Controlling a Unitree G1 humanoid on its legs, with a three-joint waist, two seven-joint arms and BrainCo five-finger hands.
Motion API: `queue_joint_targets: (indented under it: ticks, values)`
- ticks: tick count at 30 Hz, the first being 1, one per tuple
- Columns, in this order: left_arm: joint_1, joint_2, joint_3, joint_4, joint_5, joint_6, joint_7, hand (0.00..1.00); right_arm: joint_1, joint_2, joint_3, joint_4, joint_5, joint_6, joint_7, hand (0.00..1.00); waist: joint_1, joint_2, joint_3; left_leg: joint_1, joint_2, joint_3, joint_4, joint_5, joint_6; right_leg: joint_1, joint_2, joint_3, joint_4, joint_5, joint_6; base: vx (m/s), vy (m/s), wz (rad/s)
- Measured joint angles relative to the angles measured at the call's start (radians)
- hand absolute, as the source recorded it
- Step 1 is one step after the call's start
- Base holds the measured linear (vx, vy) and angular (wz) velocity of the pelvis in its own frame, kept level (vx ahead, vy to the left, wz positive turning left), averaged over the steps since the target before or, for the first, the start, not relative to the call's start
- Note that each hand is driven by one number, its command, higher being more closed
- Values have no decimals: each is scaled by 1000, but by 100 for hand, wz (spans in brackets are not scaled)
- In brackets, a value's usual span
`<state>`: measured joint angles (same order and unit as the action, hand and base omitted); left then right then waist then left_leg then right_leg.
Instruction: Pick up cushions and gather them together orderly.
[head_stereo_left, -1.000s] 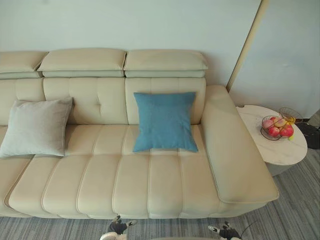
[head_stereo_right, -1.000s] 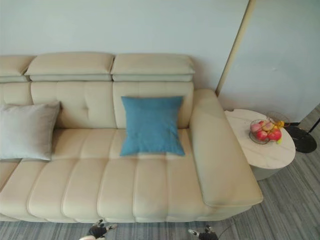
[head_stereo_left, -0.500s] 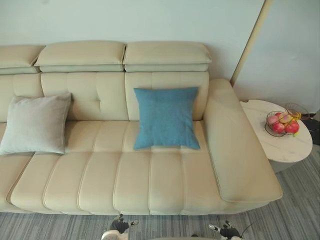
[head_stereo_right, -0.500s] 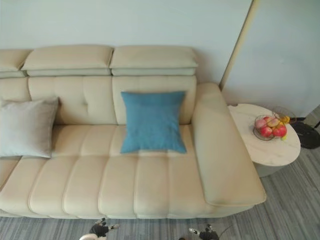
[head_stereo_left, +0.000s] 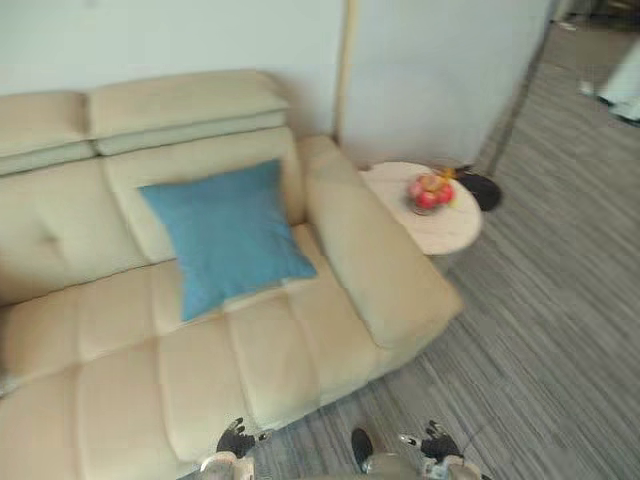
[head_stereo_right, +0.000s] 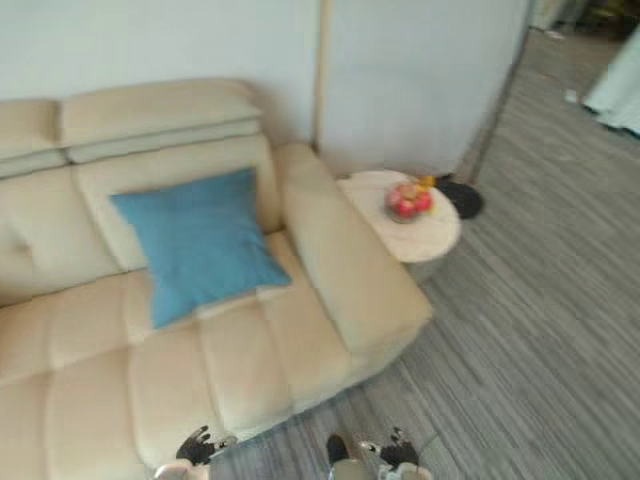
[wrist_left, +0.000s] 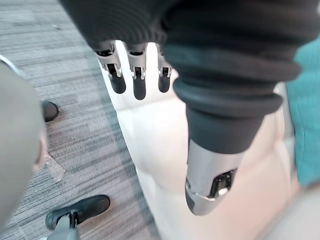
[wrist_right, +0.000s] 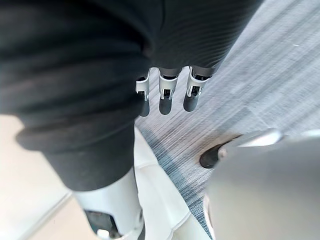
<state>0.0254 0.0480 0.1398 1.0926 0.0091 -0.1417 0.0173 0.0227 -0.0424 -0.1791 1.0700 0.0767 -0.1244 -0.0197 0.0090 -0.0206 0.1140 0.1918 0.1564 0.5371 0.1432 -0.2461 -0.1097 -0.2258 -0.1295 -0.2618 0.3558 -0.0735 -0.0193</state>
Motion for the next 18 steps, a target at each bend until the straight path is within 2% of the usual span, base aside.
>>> queue_joint_targets:
  ticks: [2, 4, 5, 6, 7, 8, 10, 11, 12, 13, 15, 16, 17, 18]
  values:
    - [8, 0, 1, -1, 6, 0, 0, 0, 3, 0, 2, -2, -13, -2, -1, 0, 1, 3, 0, 45, 8, 80, 6, 1, -1, 30, -43, -167, 67, -63, -19, 113, -57, -124]
    - [4, 1, 0, 16, 7, 1, -1, 0, 6, -8, 7, -3, -36, -4, 0, 0, -12, 5, 4, 54, 9, 103, 47, 5, 4, 30, -10, -169, 58, -64, -40, 98, -141, -117]
    - [-3, -2, -2, 31, 7, 1, -1, 0, 1, -19, 12, -1, -36, -7, -2, 0, -11, 21, 8, 51, 19, 102, 65, 16, 21, 33, 13, -157, 27, -63, -51, 56, -145, -98]
    - [-5, -7, -6, 36, 6, 1, -2, 0, -13, -34, 26, -1, -35, -6, -1, 0, -15, 37, 5, 52, 37, 104, 82, 28, 20, 33, 29, -164, -3, -90, -58, 98, -176, -103]
    - [-5, -20, -10, 37, 7, 1, -2, 0, -12, -42, 27, 10, -37, -4, 0, 0, -19, 42, 3, 51, 52, 116, 104, 43, -4, 38, 27, -199, 3, -106, -52, 125, -144, -98]
    - [-6, -17, -9, 37, 6, 0, -2, 0, -16, -39, 27, 19, -37, -2, 0, 0, -14, 44, 7, 41, 79, 117, 167, 45, -9, 40, 41, -195, 3, -101, -63, 162, -271, -101]
    - [0, -10, -6, 42, 4, 2, -2, 0, -25, -42, 30, 35, -37, -2, 1, 0, -20, 50, 7, -12, 173, 96, 384, 67, -20, 58, 112, -129, -20, -101, -76, 152, -291, -101]
    - [5, -11, 14, 37, -14, 2, -3, 0, -25, -45, 31, 42, -36, -3, 0, 0, -18, 57, 11, -69, 239, 52, 553, 122, 39, 82, 154, -81, -47, -95, -90, 186, -202, -155]
    - [6, -11, 36, 36, -15, 1, -3, 0, -30, -46, 34, 54, -35, -3, 0, 0, -2, 52, 15, -127, 246, -26, 688, 104, 95, 102, 193, 3, -69, -88, -105, 208, -157, -172]
    - [5, -13, 38, 33, -15, 1, -3, 0, -35, -48, 34, 61, -34, -2, 0, 0, 0, 51, 18, -145, 227, -58, 714, 81, 99, 114, 208, 42, -81, -85, -112, 246, -108, -199]
    - [8, -13, 37, 26, -20, 0, -2, 0, -47, -59, 34, 72, -30, -2, -3, 0, -1, 48, 22, -223, 108, -201, 722, 10, 73, 163, 233, 155, -124, -72, -125, 289, -41, -203]
    - [14, -15, 37, 19, -39, -4, -2, 0, -44, -73, 34, 104, -29, 1, -1, 0, 4, 46, 24, -280, 4, -314, 619, -32, 45, 211, 247, 266, -154, -64, -116, 256, 13, -193]
    - [14, -16, 37, 18, -42, -5, -1, 0, -42, -74, 33, 106, -27, 2, -1, 0, 5, 48, 25, -286, -13, -334, 584, -35, 39, 217, 248, 284, -159, -64, -112, 286, 62, -199]
    - [15, -16, 37, 16, -52, -7, -1, 0, -42, -77, 33, 103, -26, 3, -1, 0, 4, 49, 26, -304, -53, -388, 491, -37, 36, 228, 256, 342, -164, -67, -109, 190, 94, -158]
